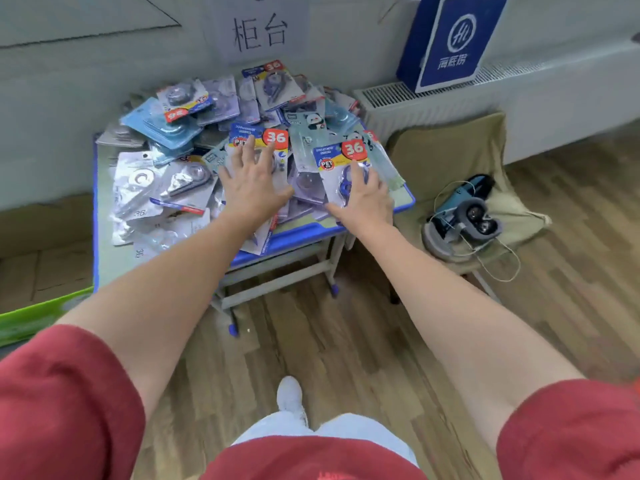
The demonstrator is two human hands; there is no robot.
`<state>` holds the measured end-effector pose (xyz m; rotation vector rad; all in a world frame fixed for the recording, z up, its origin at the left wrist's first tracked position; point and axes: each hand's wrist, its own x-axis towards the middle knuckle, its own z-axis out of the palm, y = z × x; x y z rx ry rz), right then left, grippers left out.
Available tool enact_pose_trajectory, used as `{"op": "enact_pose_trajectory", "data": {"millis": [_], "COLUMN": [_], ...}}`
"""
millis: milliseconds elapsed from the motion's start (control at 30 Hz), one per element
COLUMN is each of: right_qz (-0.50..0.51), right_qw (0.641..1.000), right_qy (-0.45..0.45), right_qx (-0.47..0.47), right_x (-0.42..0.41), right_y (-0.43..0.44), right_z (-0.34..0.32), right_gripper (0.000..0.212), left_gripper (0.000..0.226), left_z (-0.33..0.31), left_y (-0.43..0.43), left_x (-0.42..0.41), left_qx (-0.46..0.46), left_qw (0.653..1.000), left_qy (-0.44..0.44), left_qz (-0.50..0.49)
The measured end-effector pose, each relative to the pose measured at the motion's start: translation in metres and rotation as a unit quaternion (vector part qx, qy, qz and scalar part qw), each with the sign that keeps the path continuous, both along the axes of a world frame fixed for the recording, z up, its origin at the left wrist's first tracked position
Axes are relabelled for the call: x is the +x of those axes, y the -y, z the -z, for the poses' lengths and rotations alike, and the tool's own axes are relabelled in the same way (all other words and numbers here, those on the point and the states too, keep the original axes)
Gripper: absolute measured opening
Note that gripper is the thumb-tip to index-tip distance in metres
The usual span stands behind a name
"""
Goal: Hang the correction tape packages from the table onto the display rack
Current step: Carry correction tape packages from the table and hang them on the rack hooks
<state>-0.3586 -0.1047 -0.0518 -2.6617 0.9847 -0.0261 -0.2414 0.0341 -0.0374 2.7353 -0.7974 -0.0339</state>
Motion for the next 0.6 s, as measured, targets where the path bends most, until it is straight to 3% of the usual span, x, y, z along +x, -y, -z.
{"op": "enact_pose_trajectory", "data": {"millis": [300, 500, 600], "right_qz": [0.181, 0.329, 0.407], "right_qw": [0.983, 0.943, 0.911], "right_qy": [0.019, 0.034, 0.047], "right_qx": [0.022, 0.031, 0.032], "right_x": [-0.232, -0.392, -0.465], "right_y": [0.014, 0.033, 0.049], "right_z": [0.013, 0.014, 0.015], "right_gripper": [0.088, 0.085, 0.087], "left_gripper": [0.08, 0.064, 0.07], "left_z": [0.014, 0.017, 0.017], "left_y": [0.069, 0.137, 0.179], "left_x": [-0.189, -0.342, -0.412], "left_qx": [-0.002, -0.035, -0.023], "left_qw": [0.987, 0.959, 0.935], "left_qy": [-0.006, -0.01, -0.02], "left_qz": [0.158, 0.28, 0.355]}}
